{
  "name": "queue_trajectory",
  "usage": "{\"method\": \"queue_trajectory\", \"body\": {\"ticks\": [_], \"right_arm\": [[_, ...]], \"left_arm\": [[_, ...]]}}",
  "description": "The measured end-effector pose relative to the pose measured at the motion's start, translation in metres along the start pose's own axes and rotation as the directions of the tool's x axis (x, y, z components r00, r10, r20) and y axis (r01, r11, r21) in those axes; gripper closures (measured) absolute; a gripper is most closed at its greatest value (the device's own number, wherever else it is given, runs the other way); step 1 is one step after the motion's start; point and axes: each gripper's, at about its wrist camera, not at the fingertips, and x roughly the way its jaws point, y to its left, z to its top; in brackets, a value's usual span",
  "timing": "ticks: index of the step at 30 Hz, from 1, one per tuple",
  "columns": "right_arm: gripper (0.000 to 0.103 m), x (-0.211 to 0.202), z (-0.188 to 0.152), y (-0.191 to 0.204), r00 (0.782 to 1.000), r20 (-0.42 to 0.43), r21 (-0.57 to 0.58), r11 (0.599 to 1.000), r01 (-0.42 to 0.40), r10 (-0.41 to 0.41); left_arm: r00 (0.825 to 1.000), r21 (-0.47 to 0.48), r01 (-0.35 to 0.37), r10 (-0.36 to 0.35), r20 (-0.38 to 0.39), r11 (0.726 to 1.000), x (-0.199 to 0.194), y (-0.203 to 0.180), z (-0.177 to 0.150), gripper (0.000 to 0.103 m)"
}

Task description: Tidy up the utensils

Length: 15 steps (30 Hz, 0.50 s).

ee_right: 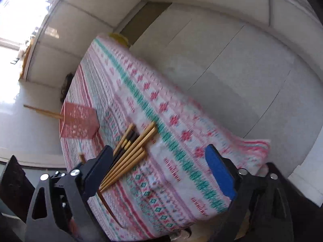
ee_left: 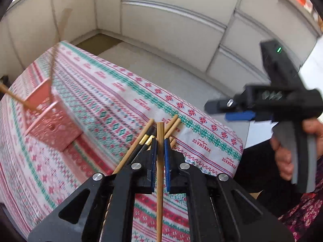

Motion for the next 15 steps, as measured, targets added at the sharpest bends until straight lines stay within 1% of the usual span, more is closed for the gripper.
{"method": "queue_trajectory", "body": {"ticks": [1,2,3,4,5,7,10,12,13,15], "right_arm": [[0.040,0.014,-0.002,0.007,0.998,-0.065,-0.007,1.000,-0.004,0.003],[0.048,0.028,-0.003,0.013,0.992,-0.125,0.001,1.000,-0.008,0.008],[0.062,0.038,-0.005,0.016,0.987,-0.159,0.024,1.000,-0.004,0.008],[0.066,0.048,-0.006,0.017,0.983,-0.183,0.057,0.998,0.008,0.003],[0.067,0.055,-0.008,0.019,0.982,-0.189,0.075,0.997,0.030,-0.015],[0.074,0.064,-0.011,0.028,0.978,-0.188,0.056,0.993,0.099,-0.087],[0.074,0.065,-0.013,0.048,0.977,-0.138,-0.007,0.987,0.160,-0.160],[0.074,0.068,-0.014,0.062,0.974,-0.122,-0.044,0.982,0.186,-0.190],[0.074,0.073,-0.015,0.068,0.968,-0.119,-0.074,0.975,0.212,-0.219],[0.074,0.084,-0.018,0.076,0.947,-0.126,-0.137,0.950,0.280,-0.297]], "left_arm": [[0.999,-0.042,-0.007,0.009,0.042,0.999,-0.016,0.009,-0.005,0.097],[0.997,-0.080,-0.005,0.011,0.083,0.997,-0.030,0.013,-0.012,0.097],[0.992,-0.111,0.002,0.012,0.129,0.994,-0.045,0.018,-0.021,0.097],[0.985,-0.136,0.009,0.014,0.171,0.991,-0.057,0.022,-0.029,0.097],[0.978,-0.155,0.020,0.013,0.209,0.988,-0.068,0.025,-0.035,0.097],[0.963,-0.181,0.049,0.001,0.269,0.982,-0.086,0.034,-0.045,0.097],[0.949,-0.179,0.069,-0.009,0.316,0.981,-0.100,0.038,-0.042,0.097],[0.940,-0.177,0.087,-0.021,0.341,0.980,-0.109,0.040,-0.040,0.097],[0.937,-0.175,0.087,-0.021,0.349,0.981,-0.113,0.038,-0.043,0.097],[0.932,-0.168,0.088,-0.021,0.363,0.982,-0.118,0.036,-0.042,0.097]]}}
